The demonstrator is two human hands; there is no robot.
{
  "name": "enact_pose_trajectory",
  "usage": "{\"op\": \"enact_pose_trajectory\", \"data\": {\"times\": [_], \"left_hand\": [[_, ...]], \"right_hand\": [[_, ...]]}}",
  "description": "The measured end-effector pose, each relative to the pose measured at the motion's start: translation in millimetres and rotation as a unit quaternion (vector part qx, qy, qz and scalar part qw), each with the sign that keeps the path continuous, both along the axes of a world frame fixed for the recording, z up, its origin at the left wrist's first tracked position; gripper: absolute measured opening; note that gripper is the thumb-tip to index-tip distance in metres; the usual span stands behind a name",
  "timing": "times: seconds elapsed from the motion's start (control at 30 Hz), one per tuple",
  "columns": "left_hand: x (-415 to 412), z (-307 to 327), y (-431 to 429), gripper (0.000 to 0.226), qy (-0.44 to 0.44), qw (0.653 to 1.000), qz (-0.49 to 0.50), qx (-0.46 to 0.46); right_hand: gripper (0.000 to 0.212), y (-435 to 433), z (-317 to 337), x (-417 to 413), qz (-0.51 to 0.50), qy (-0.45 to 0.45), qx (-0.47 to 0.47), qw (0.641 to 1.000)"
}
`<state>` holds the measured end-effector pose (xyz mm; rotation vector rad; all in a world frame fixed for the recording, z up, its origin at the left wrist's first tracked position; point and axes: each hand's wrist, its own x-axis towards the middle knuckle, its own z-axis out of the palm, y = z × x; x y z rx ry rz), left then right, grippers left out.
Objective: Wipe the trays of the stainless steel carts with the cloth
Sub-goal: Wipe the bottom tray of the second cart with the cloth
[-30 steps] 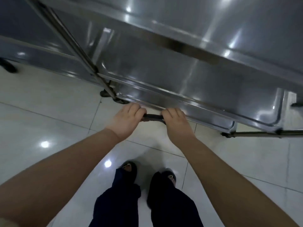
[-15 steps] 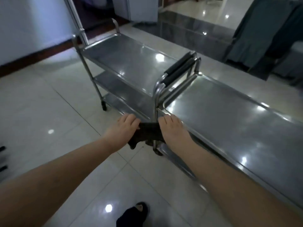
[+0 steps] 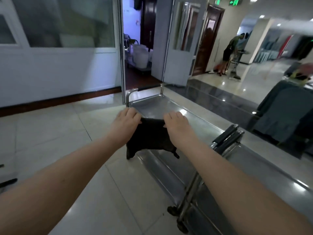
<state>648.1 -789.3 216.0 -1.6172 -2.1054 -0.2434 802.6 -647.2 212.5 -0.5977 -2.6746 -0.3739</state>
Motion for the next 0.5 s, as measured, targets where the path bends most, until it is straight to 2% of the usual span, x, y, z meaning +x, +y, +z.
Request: {"op": "enact_pose_trajectory", "data": {"times": [0.17, 0.3, 0.5], "left_hand": [[-106.8, 56.4, 26.1, 0.019, 0.032, 0.995, -0.031, 0.083], [-176.0, 83.8, 72.8, 0.022, 0.01, 0.995, -0.024, 0.1], [-254.6, 81.2, 156.9, 0.024, -0.012, 0.996, -0.02, 0.089]], "right_hand": [[0.019, 30.0, 59.2, -104.5, 0.024, 0.065, 0.016, 0.997], [0.013, 67.1, 93.3, -168.0, 0.003, 0.086, 0.04, 0.995], [0.005, 132.2, 100.2, -239.7, 0.009, 0.12, -0.041, 0.992]]}}
